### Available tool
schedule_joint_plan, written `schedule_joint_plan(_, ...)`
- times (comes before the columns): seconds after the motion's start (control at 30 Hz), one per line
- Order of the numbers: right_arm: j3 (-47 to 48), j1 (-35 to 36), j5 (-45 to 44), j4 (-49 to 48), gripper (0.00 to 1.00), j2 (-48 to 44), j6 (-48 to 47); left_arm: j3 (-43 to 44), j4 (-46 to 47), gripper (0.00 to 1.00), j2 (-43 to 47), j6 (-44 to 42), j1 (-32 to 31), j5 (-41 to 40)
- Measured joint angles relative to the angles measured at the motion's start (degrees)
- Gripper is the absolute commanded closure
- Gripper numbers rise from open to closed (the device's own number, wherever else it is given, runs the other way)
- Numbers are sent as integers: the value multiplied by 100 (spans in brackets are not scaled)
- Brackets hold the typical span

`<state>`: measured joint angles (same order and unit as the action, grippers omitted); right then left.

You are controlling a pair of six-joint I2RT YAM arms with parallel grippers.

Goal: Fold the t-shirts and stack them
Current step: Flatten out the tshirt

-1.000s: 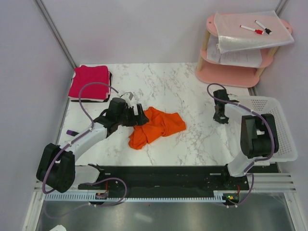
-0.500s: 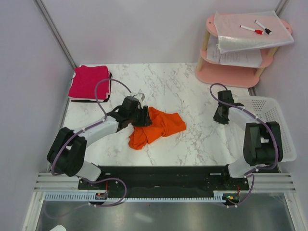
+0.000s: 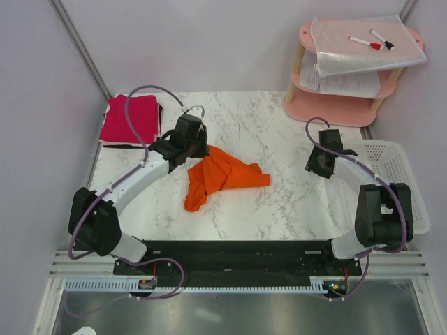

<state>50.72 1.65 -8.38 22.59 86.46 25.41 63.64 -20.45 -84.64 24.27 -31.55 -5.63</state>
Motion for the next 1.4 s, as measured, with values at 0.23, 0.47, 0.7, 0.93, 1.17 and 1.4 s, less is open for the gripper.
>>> schedule_joint_plan(0.23,-76,0,256,-131,39,0,-26,1342,-748,98,234,-264,833,-940)
schedule_joint_plan(0.47,-144,0,304,-210,39,0,-33,2796,-1362,98,660,-761,1515,-1834)
schedule_joint_plan(0.7,-188,0,345,-251,39,0,-28,5289,-1762,98,238,-1038,1552,-1071)
schedule_joint_plan(0.93,-243,0,341,-256,39,-24,-26,6295,-1810,98,-1014,-1115,92,203)
schedule_joint_plan(1.17,-361,0,164,-216,29,-337,-24,6236,-2026,61,-3093,-1117,-1480,1161)
schedule_joint_plan(1.4,-422,4,-188,-133,12,-922,20,5746,-2326,0,-3650,-1019,-2470,1499)
